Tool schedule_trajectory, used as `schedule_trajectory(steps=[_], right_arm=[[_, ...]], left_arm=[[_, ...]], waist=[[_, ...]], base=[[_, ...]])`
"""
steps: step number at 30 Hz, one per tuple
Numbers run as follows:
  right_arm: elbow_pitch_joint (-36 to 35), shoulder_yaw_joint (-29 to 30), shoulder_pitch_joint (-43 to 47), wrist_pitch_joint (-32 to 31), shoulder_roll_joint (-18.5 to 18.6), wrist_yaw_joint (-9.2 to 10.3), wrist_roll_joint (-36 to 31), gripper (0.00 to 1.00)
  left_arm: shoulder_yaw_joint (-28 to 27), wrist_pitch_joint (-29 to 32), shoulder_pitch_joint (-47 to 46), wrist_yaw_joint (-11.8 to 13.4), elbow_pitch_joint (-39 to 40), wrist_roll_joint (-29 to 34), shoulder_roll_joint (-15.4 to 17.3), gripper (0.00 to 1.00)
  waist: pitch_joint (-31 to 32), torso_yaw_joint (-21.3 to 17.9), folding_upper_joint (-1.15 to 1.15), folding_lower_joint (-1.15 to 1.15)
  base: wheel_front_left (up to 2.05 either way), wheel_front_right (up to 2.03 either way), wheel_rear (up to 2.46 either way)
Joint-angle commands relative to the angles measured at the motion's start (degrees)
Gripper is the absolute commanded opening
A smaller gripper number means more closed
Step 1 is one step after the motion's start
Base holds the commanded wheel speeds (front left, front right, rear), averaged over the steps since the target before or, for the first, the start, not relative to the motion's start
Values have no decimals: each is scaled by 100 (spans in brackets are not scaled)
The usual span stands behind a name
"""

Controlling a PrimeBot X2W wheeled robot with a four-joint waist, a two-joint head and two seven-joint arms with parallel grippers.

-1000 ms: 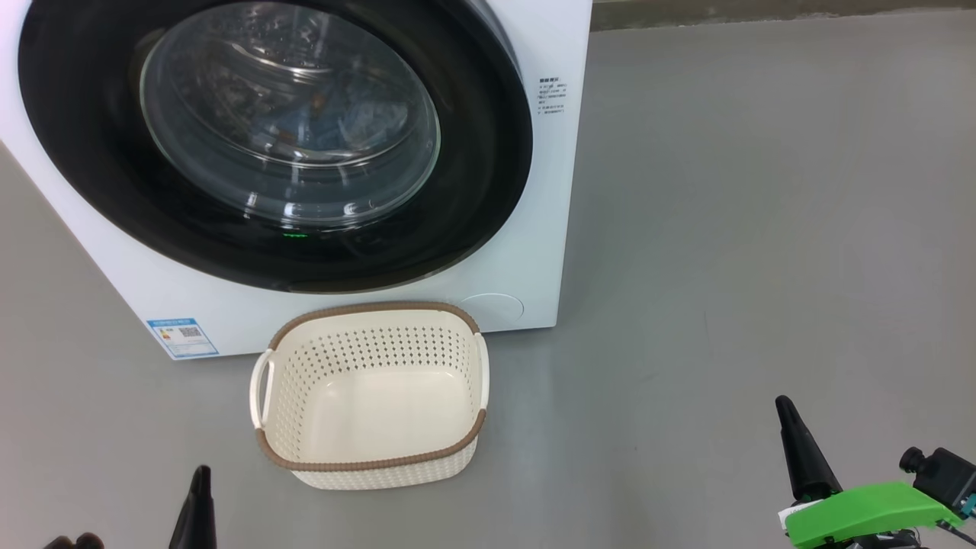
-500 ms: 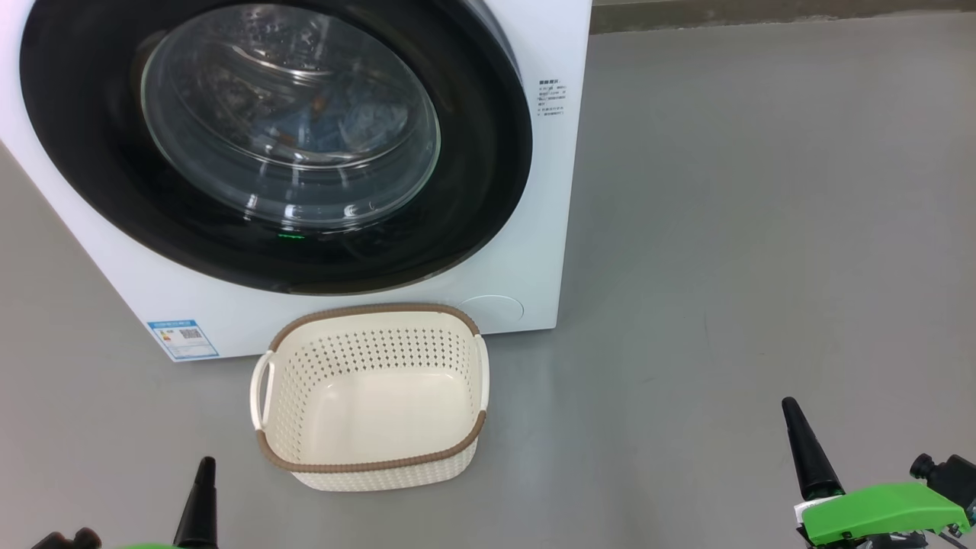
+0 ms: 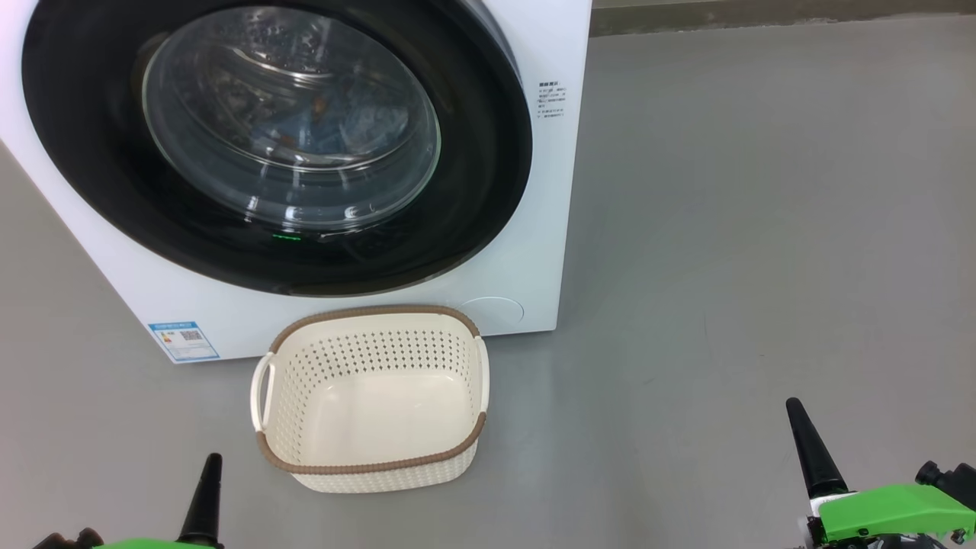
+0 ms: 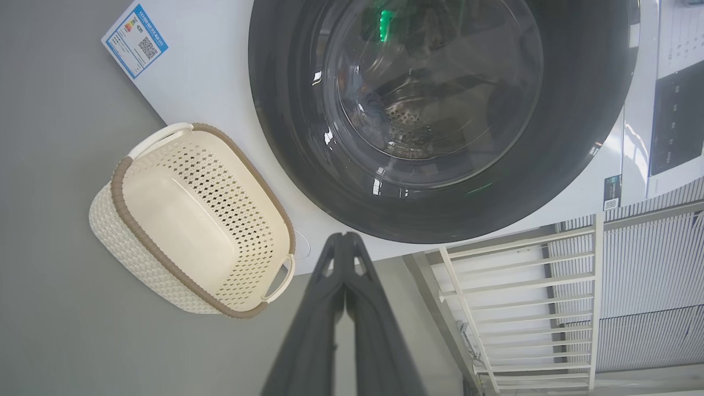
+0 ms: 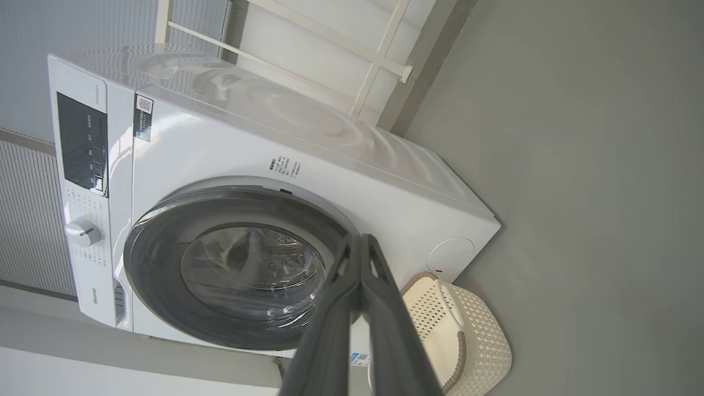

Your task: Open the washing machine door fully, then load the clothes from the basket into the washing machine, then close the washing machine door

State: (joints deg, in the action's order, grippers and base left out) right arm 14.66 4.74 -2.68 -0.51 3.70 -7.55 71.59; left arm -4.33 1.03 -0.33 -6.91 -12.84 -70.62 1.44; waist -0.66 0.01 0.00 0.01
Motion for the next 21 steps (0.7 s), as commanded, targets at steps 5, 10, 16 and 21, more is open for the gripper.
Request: schedule_trajectory(steps=[5,10,16,21], right_arm=[[-117,-33,-280,-104,11,5,411,0],[-107,-3,-292,-189,1,5,728,0],[-96,34,-307,-293,-12,6,1111,0],[-86,65,-319,-379,-22,6,1430,0]], left_arm=[[-167,101,-328,-44,74,-423,124,0],[-177,185,-376,-47,37,-749,128,0],[-189,286,-435,-50,-8,-1142,132,0],[-199,370,-484,-53,-45,-1469,136,0]], waist=[[8,0,0,0],[15,0,0,0],[24,0,0,0],[32,0,0,0]], base=[[0,0,0],[0,0,0],[0,0,0],[0,0,0]])
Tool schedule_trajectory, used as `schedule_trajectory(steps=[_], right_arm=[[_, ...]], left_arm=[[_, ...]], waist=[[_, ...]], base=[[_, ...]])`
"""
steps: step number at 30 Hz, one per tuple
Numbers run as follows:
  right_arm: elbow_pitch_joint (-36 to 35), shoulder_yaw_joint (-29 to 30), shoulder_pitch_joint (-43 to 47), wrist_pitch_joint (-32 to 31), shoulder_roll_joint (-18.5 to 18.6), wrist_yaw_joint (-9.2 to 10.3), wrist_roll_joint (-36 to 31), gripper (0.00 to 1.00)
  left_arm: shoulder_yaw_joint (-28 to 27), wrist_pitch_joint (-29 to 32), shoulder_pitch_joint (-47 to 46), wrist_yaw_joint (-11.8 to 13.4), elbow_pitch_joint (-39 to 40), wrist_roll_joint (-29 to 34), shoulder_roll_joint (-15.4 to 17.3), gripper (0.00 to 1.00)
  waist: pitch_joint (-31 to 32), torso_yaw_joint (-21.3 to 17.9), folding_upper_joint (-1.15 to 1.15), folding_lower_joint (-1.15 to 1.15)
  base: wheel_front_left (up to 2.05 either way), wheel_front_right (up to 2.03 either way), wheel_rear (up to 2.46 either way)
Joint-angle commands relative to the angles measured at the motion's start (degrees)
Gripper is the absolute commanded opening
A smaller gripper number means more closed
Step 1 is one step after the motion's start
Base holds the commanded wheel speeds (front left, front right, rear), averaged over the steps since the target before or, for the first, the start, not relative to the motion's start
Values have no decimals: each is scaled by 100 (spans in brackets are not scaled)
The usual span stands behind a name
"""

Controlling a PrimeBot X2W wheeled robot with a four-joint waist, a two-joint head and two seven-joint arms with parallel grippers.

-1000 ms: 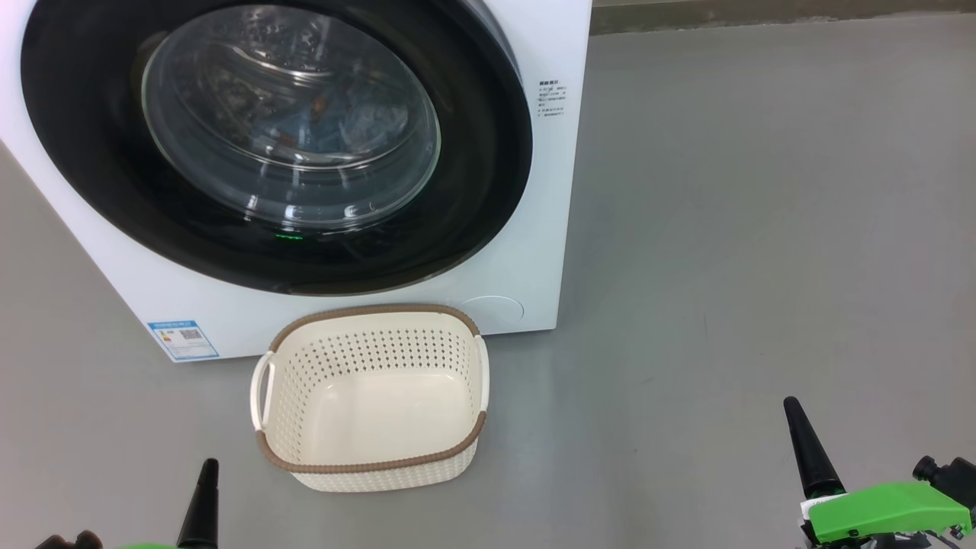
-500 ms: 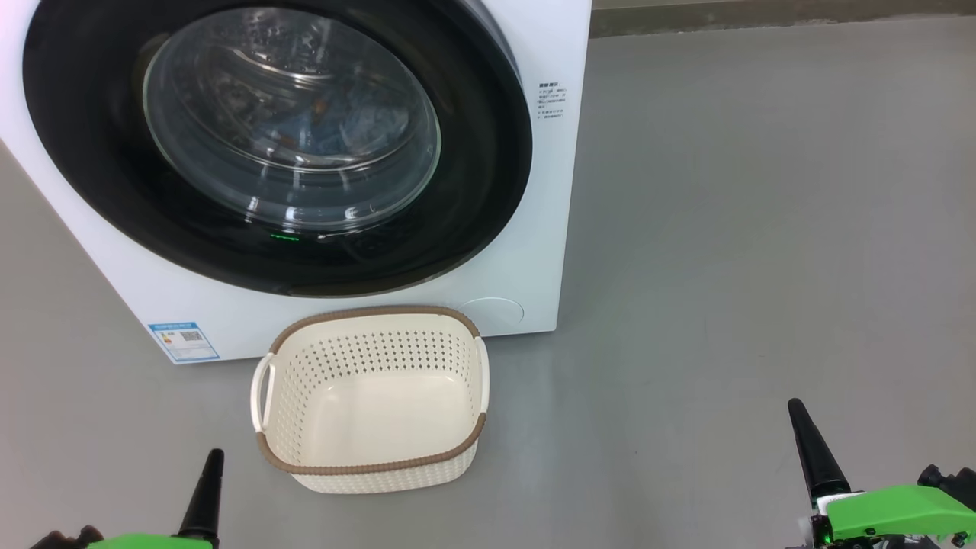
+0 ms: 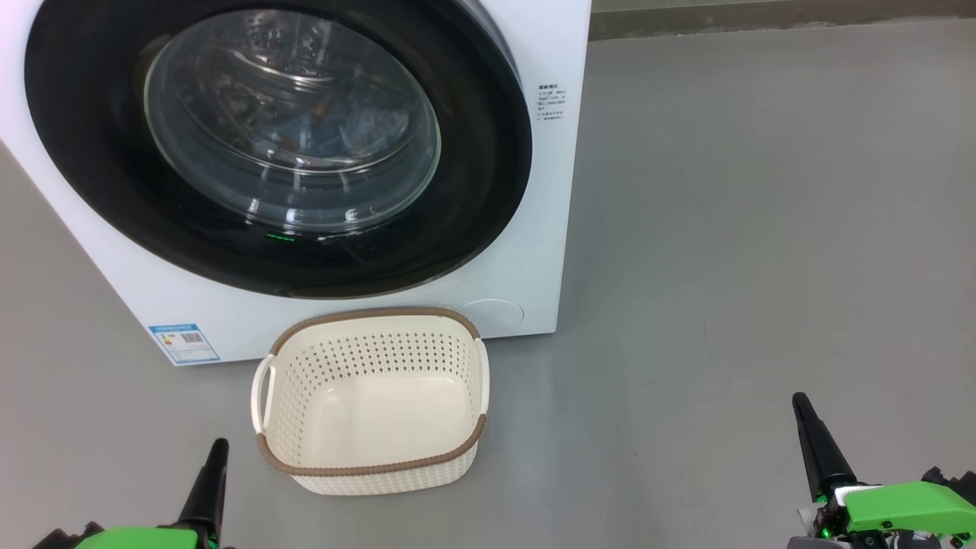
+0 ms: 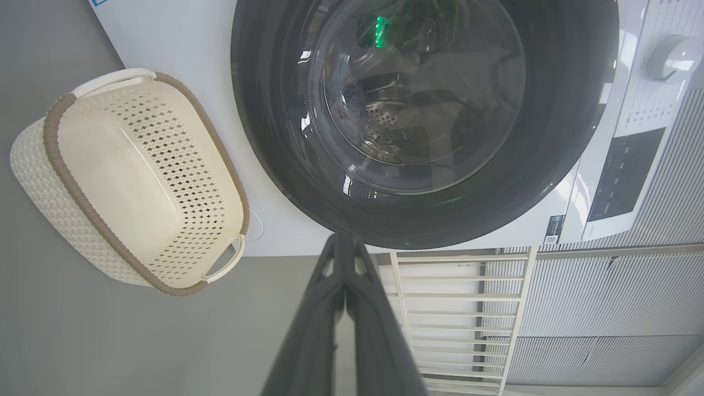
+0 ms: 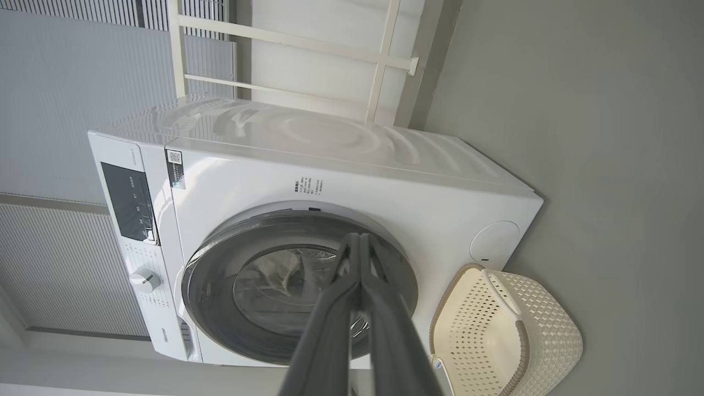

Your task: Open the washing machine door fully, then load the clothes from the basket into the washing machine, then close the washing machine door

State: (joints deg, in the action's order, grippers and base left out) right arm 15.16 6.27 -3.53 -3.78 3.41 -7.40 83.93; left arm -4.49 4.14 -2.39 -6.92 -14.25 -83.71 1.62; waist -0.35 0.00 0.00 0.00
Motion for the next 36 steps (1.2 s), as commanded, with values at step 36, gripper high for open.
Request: schedule_trajectory(steps=[36], right_arm=[[-115,-6,-262,-245,-27,-9,849,0]], left_arm=[[-203,235,-380,-57,20,-845,126,0]], waist=[[18,0,0,0]], base=[[0,0,0]])
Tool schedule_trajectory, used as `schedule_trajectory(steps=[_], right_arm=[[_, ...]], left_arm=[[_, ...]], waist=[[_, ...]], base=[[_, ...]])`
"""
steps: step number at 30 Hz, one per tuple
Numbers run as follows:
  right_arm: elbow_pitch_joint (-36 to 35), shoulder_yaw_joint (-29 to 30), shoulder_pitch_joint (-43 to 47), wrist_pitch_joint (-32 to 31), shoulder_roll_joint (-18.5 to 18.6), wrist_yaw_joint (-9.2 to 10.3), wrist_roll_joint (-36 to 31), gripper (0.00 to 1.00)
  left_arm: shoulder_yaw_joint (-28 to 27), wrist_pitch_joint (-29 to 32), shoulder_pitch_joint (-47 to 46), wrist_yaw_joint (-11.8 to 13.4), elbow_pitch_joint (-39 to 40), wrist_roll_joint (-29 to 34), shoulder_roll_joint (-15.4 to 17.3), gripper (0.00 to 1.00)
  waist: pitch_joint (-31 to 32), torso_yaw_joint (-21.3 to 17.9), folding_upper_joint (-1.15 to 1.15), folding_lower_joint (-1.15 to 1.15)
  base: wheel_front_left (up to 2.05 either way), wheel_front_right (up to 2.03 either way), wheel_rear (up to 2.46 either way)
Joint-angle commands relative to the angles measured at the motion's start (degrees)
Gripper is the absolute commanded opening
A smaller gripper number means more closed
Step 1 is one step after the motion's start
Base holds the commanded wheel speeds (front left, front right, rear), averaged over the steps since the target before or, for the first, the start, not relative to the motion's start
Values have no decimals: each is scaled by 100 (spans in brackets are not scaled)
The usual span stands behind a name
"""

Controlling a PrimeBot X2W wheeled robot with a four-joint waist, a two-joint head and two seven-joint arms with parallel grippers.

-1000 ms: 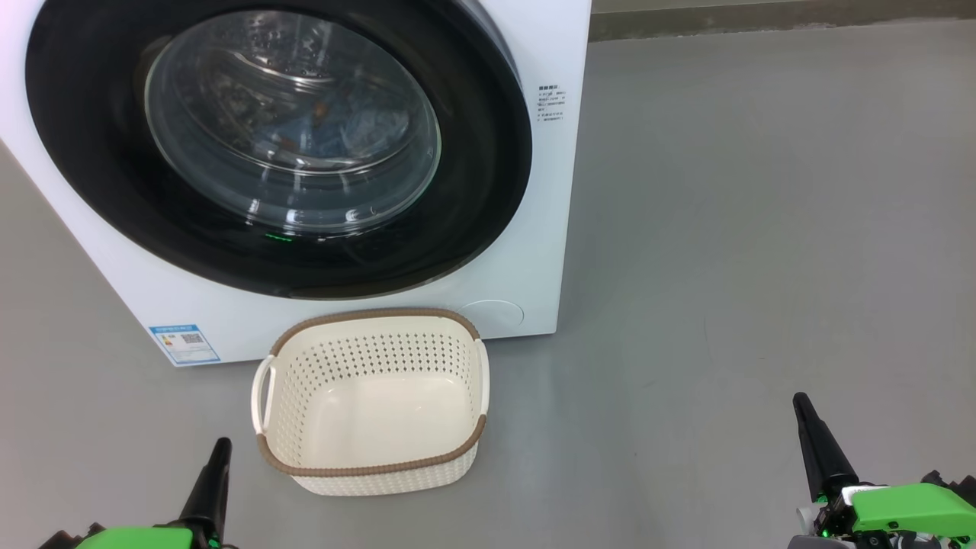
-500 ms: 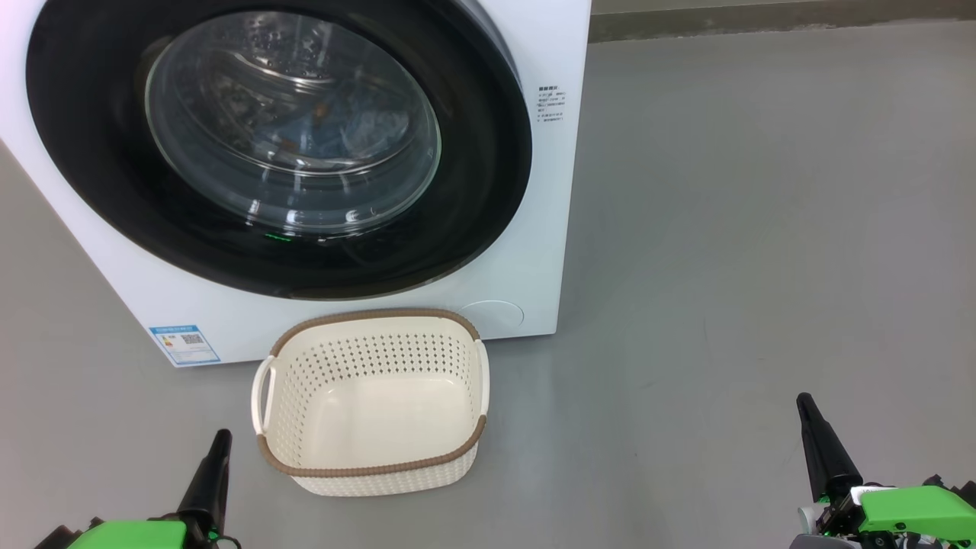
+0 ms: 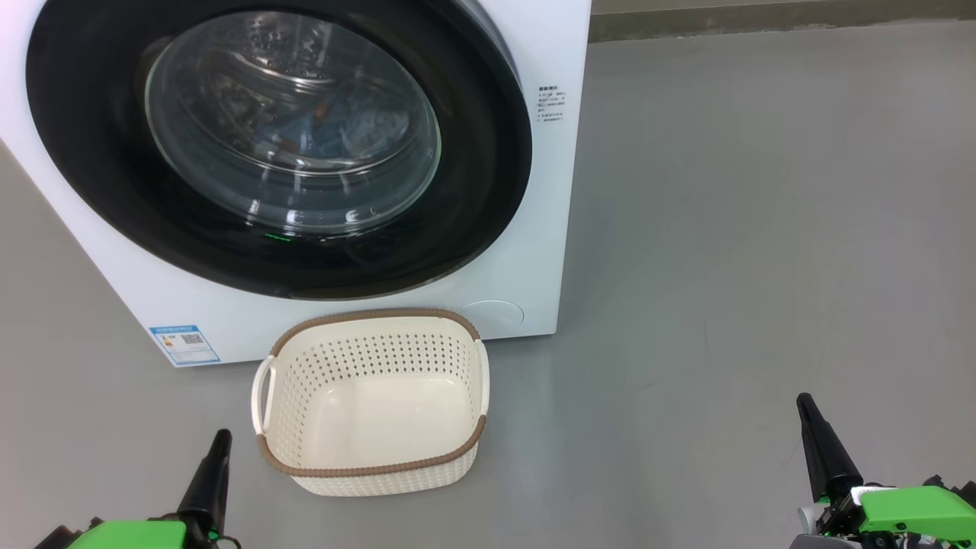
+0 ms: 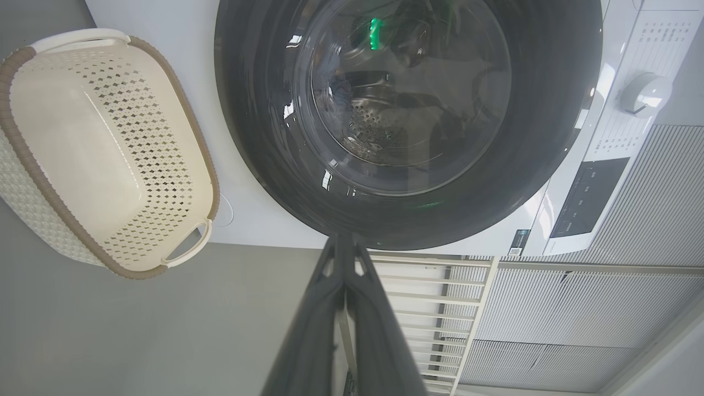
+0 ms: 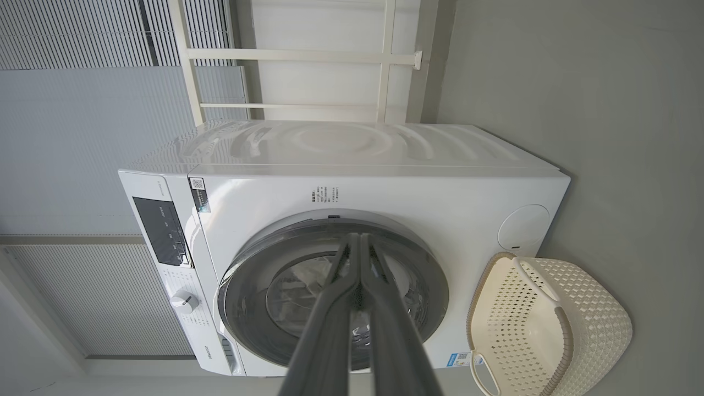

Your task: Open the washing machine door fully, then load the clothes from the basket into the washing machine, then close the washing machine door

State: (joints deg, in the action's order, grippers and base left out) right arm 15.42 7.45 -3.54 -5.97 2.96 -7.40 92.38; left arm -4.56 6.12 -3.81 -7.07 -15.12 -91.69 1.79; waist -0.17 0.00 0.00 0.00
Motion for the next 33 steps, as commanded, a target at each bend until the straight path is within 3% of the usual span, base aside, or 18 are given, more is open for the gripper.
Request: schedule_trajectory(steps=[1,33], right_arm=[[-141,-124,-261,-27,17,-9,4,0],[-140,-110,-263,-38,7,-9,-8,0]], left_arm=[[-196,36,-238,-42,106,-48,109,0],[-195,36,-238,-42,107,-48,109,0]], waist=[[0,0,0,0],[0,0,0,0]], base=[[0,0,0],[0,0,0]])
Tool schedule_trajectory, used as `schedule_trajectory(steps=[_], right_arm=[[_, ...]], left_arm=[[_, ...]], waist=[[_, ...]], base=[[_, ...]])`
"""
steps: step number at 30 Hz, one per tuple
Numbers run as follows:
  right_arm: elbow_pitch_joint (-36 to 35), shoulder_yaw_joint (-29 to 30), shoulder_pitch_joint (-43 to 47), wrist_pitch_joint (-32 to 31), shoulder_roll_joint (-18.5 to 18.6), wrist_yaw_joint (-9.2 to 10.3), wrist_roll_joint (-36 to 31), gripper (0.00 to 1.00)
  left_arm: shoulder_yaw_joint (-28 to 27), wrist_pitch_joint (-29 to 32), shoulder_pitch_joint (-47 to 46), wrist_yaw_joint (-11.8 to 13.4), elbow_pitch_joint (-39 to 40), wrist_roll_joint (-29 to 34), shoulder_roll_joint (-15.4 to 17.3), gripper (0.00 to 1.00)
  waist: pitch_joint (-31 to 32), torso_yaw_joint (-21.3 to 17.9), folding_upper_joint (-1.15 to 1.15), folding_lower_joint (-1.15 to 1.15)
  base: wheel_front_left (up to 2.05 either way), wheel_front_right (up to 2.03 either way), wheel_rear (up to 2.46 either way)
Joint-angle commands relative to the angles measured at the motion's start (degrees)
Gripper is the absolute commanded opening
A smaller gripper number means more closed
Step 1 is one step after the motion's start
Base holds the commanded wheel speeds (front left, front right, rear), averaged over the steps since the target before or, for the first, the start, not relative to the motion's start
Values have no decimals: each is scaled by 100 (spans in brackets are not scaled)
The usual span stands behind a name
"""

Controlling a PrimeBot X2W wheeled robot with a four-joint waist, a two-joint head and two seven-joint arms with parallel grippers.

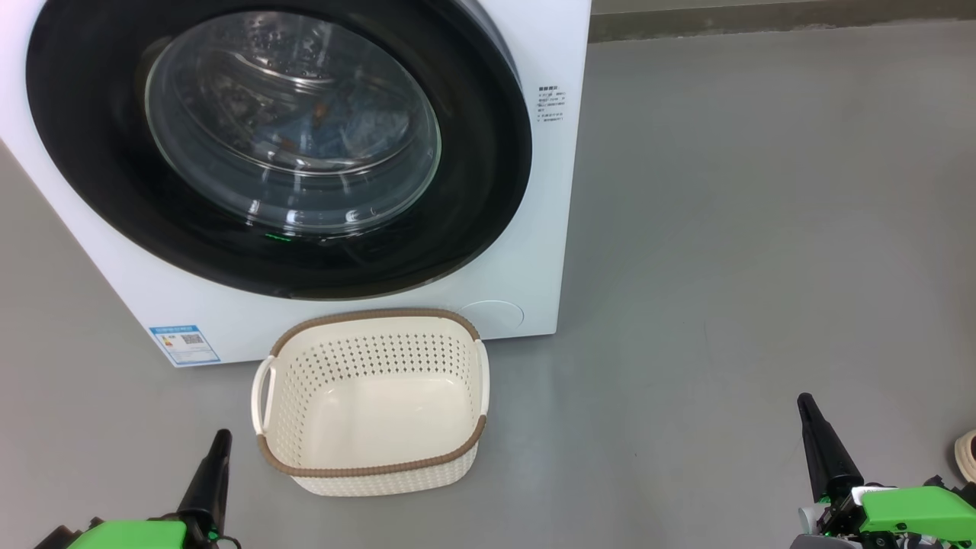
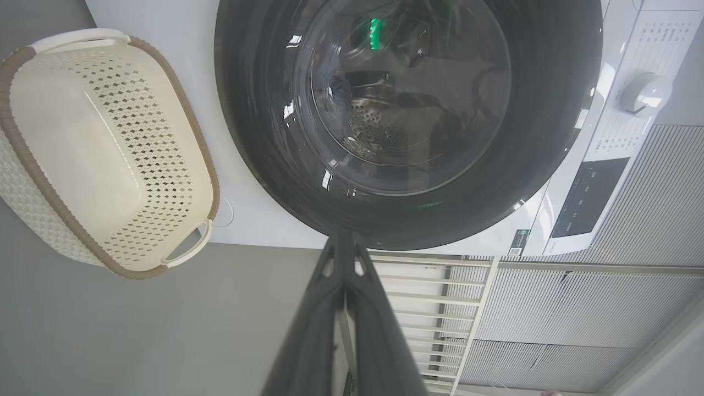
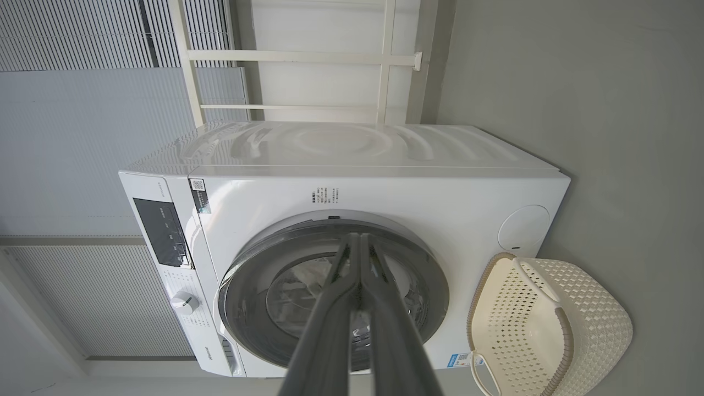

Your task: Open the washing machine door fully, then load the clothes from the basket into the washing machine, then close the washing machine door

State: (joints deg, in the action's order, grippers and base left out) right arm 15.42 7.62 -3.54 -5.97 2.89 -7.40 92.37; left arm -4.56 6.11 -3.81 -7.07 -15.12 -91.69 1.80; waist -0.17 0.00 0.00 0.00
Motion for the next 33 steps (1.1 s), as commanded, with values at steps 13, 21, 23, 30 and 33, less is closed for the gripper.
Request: schedule_trajectory(steps=[13,21,23,30,33], right_arm=[[-140,-122,-263,-42,11,-9,-11,0],[-140,-120,-263,-44,9,-9,-12,0],[-140,-119,-263,-44,9,-9,-13,0],[-140,-118,-264,-45,8,-9,-14,0],[-140,-117,-264,-46,8,-9,-15,0]], left_arm=[[-195,37,-238,-42,107,-48,108,0],[-195,37,-238,-42,107,-48,108,0],[-195,37,-238,-42,107,-48,108,0],[-195,37,-238,-42,107,-48,108,0],[-195,37,-238,-42,107,-49,108,0]], waist=[[0,0,0,0],[0,0,0,0],[0,0,0,0],[0,0,0,0],[0,0,0,0]], base=[[0,0,0],[0,0,0],[0,0,0],[0,0,0],[0,0,0]])
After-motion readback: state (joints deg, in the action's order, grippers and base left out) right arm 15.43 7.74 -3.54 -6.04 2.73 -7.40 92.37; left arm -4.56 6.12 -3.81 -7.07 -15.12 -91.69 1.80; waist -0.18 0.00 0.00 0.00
